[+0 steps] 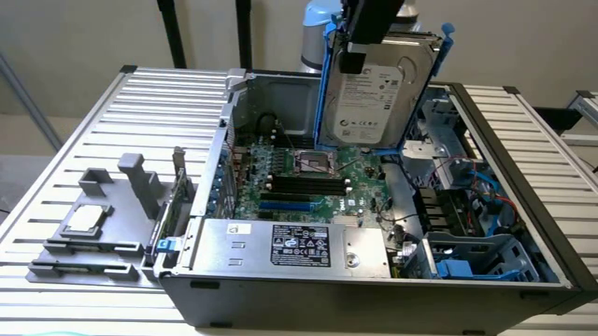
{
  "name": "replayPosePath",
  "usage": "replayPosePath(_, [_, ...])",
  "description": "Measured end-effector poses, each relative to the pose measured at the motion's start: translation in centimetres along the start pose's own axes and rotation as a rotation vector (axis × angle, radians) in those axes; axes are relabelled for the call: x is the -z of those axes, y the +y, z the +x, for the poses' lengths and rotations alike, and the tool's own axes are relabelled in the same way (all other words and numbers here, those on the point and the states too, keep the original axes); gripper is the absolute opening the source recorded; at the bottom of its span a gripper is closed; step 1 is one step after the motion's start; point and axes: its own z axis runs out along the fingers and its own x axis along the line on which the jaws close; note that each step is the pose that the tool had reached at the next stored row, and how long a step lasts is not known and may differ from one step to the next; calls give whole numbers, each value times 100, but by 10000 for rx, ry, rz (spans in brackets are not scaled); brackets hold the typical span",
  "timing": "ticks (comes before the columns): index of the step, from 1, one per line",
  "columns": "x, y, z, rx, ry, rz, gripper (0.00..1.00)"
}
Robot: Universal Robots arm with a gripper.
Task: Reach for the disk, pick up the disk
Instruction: 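Pick up the disk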
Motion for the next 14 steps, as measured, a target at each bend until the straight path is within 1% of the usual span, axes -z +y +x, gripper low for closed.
replayPosePath(10, [15,-457,174,1,0,-1,33])
replayPosePath(14, [23,-613,264,2,0,-1,33])
